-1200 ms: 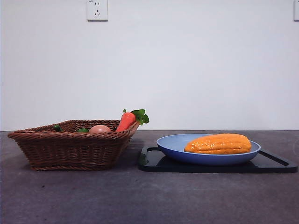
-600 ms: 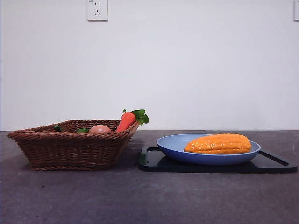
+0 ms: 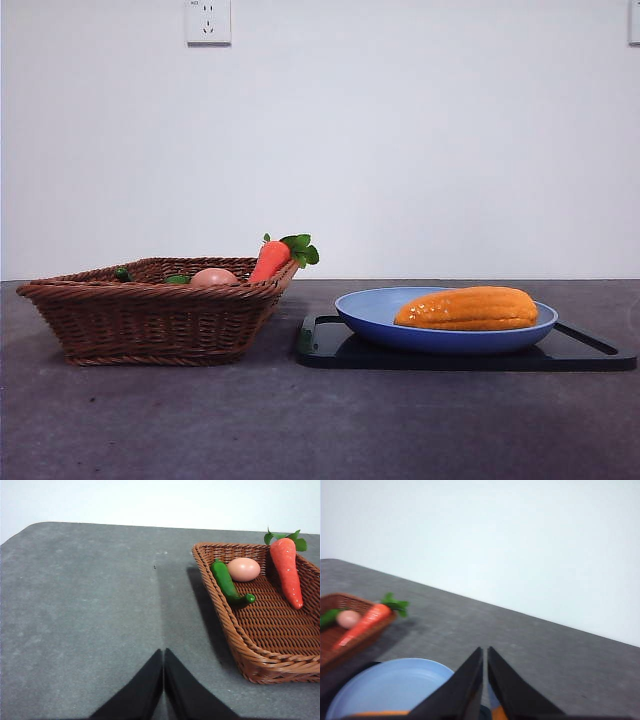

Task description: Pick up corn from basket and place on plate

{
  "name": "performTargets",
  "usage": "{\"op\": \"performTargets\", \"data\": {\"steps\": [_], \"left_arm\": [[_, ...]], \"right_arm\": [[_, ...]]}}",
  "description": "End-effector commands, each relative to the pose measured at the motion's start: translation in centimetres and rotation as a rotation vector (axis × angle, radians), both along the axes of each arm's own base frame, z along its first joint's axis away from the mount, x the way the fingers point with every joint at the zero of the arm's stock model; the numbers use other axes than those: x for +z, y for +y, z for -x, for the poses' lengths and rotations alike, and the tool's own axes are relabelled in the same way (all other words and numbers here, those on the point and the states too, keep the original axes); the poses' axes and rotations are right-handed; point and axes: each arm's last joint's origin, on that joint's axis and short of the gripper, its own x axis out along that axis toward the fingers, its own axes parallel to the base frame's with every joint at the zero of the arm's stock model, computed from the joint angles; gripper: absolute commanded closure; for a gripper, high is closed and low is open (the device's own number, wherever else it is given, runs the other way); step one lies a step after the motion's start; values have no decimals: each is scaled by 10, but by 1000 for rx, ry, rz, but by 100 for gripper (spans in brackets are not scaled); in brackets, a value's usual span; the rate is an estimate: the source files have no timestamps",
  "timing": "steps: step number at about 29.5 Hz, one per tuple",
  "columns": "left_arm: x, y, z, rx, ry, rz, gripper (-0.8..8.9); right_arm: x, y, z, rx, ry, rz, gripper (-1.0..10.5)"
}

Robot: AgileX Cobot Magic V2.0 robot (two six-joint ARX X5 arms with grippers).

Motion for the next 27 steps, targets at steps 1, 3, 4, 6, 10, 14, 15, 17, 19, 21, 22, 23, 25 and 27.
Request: {"op": "performTargets", "data": {"steps": [1,3,4,6,10,14,15,17,19,21,22,23,25,27], "left_arm": [[-9,0,0,2,58,11,809],[-9,0,0,2,58,11,809],[-9,0,0,2,58,11,809],[-9,0,0,2,58,11,809],[-9,0,0,2,58,11,809],[-9,0,0,2,58,11,809],[-9,0,0,2,58,11,809],[-9,0,0,2,58,11,809],[-9,0,0,2,58,11,809],[-9,0,0,2,58,11,809],[-9,0,0,2,58,11,809],[-8,0,0,2,57,11,809],[-9,0,0,2,58,11,809],[-8,0,0,2,57,11,809]], "right_arm": [[-18,-1,6,-59,-25,4,944],[-31,-2,11,-93,-24,2,944],[-37,-2,13,-105,-24,1,944],[-48,-2,16,-131,-23,-10,944],[-65,-3,20,-188,-20,-39,944],[-83,-2,23,-217,-23,-57,944],[-87,-1,23,-220,-22,-63,944],[-94,-1,24,-220,-20,-76,944],[-100,0,24,-214,-16,-85,944],[-105,0,25,-218,9,-97,944],[-106,0,26,-221,22,-100,944],[-108,1,26,-219,41,-97,944],[-110,1,26,-215,67,-92,944],[-114,2,26,-214,102,-87,944]]}}
